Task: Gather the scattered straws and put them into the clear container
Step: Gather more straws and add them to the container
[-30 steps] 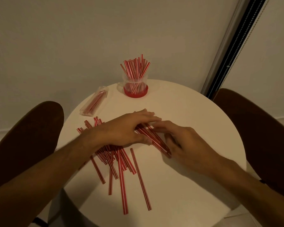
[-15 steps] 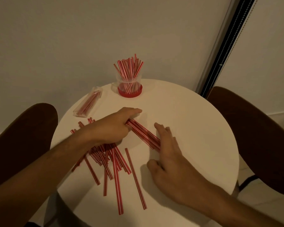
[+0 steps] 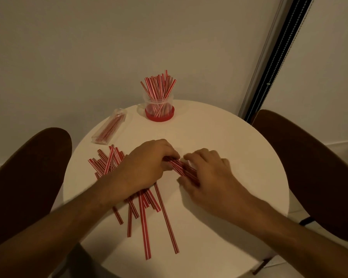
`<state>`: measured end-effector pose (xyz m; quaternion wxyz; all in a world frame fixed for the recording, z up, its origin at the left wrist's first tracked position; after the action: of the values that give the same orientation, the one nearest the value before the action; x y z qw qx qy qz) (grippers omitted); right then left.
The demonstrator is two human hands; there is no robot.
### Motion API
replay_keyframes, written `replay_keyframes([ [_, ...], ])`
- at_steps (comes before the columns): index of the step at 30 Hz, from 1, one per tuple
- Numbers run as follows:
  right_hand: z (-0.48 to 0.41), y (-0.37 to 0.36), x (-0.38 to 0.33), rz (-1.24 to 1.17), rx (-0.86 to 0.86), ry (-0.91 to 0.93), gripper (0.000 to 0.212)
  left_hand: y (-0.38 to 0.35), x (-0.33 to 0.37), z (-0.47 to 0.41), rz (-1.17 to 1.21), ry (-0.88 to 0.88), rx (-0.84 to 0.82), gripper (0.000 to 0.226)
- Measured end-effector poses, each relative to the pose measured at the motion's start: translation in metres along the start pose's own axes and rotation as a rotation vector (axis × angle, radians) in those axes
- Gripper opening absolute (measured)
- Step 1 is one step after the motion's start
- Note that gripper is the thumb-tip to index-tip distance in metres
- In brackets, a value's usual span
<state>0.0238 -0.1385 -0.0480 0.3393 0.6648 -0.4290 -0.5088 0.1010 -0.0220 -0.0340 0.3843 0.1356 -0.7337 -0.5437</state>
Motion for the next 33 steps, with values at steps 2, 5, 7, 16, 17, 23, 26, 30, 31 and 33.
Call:
replay_keyframes([
  [2, -0.001, 0.005, 0.006, 0.125, 0.017, -0.009, 0.034, -0.001, 0.000, 0.002, -0.025, 0.025, 0.039, 0.027],
  [5, -0.008, 0.013, 0.012, 0.146, 0.028, -0.001, 0.029, -0.002, 0.002, 0.004, -0.057, 0.061, 0.088, 0.023],
  [7, -0.016, 0.015, 0.016, 0.142, 0.028, 0.000, 0.026, -0.003, 0.004, 0.004, -0.073, 0.089, 0.110, 0.023],
  [16, -0.020, 0.001, 0.039, -0.153, 0.084, -0.099, 0.027, -0.016, 0.002, -0.003, 0.123, 0.249, 0.135, 0.016],
  [17, -0.022, -0.001, 0.038, -0.183, 0.081, -0.098, 0.028, -0.018, 0.002, -0.004, 0.137, 0.262, 0.131, 0.018],
  [23, -0.029, -0.002, 0.037, -0.289, -0.013, -0.085, 0.031, -0.026, 0.005, -0.012, 0.192, 0.248, 0.095, 0.046],
  [26, -0.033, 0.002, 0.037, -0.281, -0.091, -0.044, 0.036, -0.026, 0.007, -0.014, 0.161, 0.202, 0.085, 0.050],
  [30, -0.041, 0.011, 0.036, -0.114, -0.135, 0.054, 0.029, -0.018, 0.006, -0.013, 0.053, 0.156, 0.081, 0.037],
  [31, -0.044, 0.013, 0.036, -0.065, -0.134, 0.074, 0.027, -0.015, 0.006, -0.013, 0.024, 0.151, 0.094, 0.033],
  [33, -0.049, 0.017, 0.035, -0.001, -0.130, 0.098, 0.023, -0.012, 0.005, -0.013, -0.041, 0.158, 0.131, 0.027],
])
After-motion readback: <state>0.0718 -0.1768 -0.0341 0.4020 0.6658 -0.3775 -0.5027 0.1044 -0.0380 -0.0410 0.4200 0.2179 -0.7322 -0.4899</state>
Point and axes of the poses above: each hand's wrist, its own z-axis away from the middle knuckle, its own y-axis out of the back of the hand, x = y × z, the point moved 6 cm from there along -z, towards the middle knuckle, and after that the axes turned 3 degrees about -y, right-handed, at the moved point
